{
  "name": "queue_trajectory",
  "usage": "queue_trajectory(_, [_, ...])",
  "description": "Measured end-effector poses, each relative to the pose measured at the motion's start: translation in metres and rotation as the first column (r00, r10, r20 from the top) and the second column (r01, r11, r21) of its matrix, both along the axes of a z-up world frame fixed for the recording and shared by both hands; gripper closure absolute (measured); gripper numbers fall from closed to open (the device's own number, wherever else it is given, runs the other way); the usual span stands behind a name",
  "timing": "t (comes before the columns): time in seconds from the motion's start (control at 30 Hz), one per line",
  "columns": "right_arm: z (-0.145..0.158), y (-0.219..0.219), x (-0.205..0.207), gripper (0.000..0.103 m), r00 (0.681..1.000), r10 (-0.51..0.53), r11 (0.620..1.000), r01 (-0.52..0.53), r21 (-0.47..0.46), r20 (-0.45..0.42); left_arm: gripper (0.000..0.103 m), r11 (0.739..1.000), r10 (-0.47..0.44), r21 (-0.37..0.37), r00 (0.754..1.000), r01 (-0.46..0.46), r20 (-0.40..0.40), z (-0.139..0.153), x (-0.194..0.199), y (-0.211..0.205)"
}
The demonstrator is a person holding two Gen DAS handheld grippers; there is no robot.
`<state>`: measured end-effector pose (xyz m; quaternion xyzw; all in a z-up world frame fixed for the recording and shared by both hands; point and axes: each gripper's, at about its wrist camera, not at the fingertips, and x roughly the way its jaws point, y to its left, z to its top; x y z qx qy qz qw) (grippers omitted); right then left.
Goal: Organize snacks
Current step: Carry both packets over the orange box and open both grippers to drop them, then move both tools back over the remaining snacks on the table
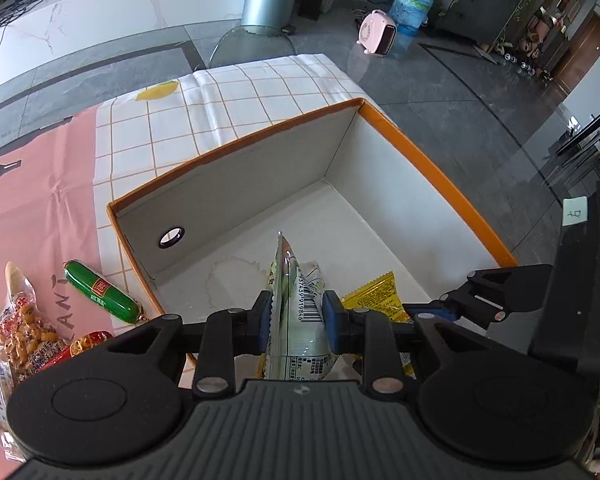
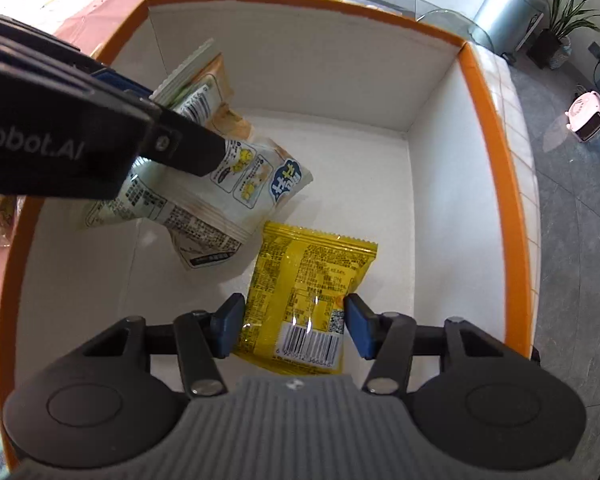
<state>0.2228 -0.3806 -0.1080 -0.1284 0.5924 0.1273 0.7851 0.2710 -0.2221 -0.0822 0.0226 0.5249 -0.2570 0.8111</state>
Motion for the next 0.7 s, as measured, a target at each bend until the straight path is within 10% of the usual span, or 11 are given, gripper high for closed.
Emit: queue_trajectory(0.7, [0.022, -0.009, 0.001, 0.025, 0.997, -0.077, 0.997, 0.077, 0.012, 0.009, 0.035, 0.999, 0.021, -0.045, 0.992, -0.015, 0.123, 0.059, -0.021, 0.027])
